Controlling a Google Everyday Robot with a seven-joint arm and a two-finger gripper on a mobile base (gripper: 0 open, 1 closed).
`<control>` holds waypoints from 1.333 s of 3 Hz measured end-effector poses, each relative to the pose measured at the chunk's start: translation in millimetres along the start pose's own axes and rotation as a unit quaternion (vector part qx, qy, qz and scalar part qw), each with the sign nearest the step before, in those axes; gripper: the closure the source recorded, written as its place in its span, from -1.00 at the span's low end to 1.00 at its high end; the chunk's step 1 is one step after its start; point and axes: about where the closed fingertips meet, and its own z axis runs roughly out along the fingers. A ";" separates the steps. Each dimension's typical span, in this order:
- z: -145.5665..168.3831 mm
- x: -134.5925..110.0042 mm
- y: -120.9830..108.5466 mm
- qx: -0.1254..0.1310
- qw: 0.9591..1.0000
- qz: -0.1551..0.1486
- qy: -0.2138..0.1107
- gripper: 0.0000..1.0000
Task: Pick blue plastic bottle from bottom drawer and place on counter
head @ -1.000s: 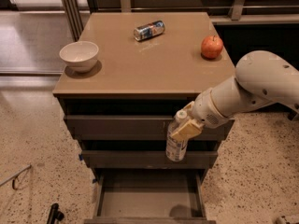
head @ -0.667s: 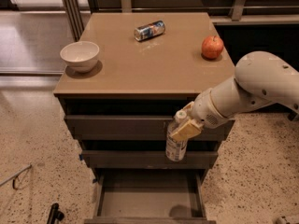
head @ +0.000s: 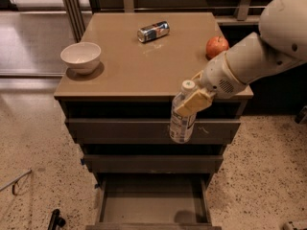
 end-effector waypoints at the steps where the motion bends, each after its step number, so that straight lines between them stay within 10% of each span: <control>1: -79.6 -69.0 -9.7 0.017 1.000 -0.011 -0.012 1.00; 4: -78.4 -86.3 -63.8 0.047 0.998 0.016 -0.029 1.00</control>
Offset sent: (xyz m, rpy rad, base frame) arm 0.0045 0.0010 0.0619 -0.0037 0.0052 -0.0073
